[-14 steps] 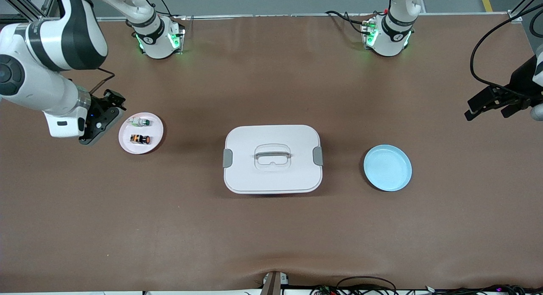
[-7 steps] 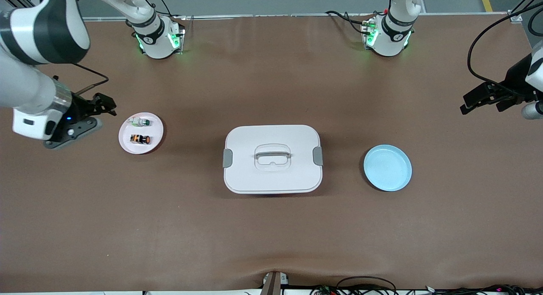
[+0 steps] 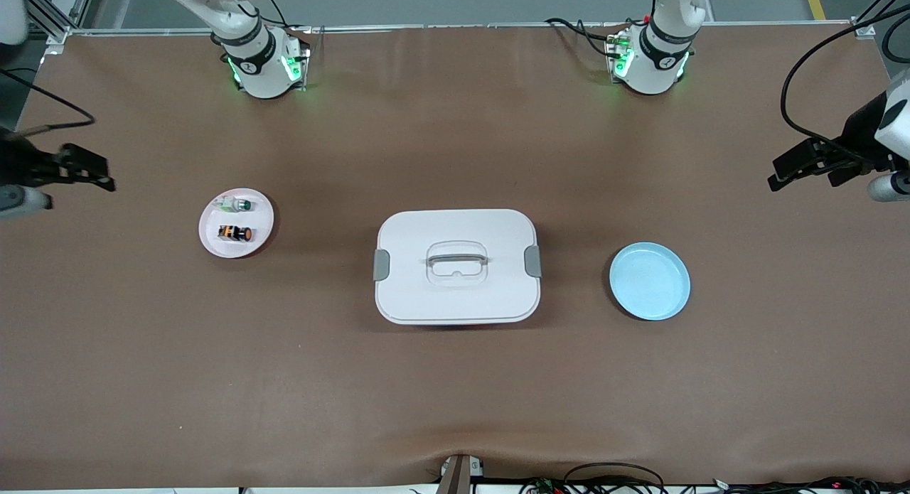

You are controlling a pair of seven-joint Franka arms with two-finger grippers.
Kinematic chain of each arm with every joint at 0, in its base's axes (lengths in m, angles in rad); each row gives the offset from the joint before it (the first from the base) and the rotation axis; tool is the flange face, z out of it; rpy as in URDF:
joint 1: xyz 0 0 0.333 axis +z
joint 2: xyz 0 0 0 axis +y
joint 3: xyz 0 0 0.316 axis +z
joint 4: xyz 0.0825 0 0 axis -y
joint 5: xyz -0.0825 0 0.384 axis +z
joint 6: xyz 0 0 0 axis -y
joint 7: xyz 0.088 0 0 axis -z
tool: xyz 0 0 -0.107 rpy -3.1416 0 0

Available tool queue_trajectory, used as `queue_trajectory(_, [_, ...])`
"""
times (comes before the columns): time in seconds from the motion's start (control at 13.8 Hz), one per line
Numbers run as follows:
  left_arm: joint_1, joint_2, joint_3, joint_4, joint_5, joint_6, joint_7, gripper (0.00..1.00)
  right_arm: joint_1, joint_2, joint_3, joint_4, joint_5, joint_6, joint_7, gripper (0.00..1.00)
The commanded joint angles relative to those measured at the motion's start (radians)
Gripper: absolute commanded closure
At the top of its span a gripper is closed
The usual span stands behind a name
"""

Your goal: Transfer orange switch to right arm and place

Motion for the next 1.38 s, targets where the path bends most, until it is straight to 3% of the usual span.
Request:
queue_trajectory(0.0, [-0.005, 0.013, 0.0, 0.03, 0.015, -0.025, -0.006, 0.0, -0.018, 0.017, 0.016, 0.039, 0.02, -0.019, 0.103, 0.0])
queue_trajectory(0.22, [-0.007, 0.014, 0.0, 0.031, 0.017, -0.025, -0.006, 0.0, 0.031, 0.011, 0.021, 0.055, -0.029, -0.042, 0.144, 0.0])
queue_trajectory(0.73, [-0.007, 0.014, 0.0, 0.031, 0.017, -0.025, -0.003, 0.0, 0.013, -0.001, 0.013, 0.088, -0.019, -0.171, 0.228, 0.0])
queue_trajectory(1.31, [-0.007, 0.014, 0.0, 0.03, 0.015, -0.025, -0.006, 0.0, -0.001, -0.003, 0.015, 0.116, 0.033, -0.151, 0.24, 0.0])
